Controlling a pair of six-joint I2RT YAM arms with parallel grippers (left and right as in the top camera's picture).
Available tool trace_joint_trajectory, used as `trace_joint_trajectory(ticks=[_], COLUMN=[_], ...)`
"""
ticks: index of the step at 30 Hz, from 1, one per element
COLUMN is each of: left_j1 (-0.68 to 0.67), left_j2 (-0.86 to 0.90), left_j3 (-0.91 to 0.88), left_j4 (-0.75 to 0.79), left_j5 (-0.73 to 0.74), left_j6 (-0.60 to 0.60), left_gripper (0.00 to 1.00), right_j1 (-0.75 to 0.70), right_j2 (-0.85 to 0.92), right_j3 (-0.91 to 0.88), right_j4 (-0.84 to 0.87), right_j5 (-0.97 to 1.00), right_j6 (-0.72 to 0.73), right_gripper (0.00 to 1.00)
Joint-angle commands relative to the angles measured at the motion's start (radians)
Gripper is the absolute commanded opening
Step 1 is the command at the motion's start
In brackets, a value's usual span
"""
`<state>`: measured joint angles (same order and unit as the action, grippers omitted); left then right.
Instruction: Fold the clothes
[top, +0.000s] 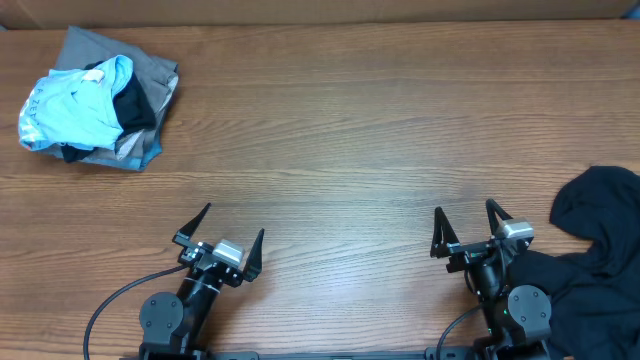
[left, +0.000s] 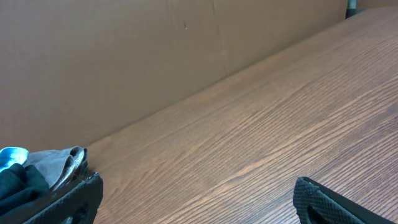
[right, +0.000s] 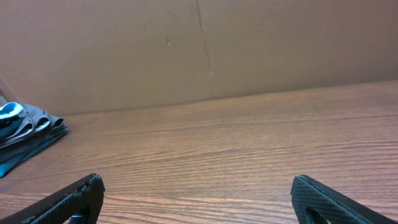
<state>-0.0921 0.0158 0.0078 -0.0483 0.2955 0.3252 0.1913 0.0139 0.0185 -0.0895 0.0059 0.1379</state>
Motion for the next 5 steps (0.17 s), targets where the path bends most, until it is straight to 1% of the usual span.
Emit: trace_joint_trajectory(ticks=[1,5], left_j1=[-0.005,-0.005], left_j2=[-0.003,-0.003], left_j3=[-0.003,-0.003], left_j4=[0.0,0.0], left_j5=[0.009,0.009], left_j6=[0.011,0.011], left_gripper=[1.0,1.0], right_j1=[-0.003,-0.003], right_j2=[-0.009,-0.009], right_j3=[-0.011,-0.011], right_j4=[0.005,0.005], right_j5=[-0.001,-0.001], right_j6=[-0.001,-0.001], right_gripper=[1.0,1.0])
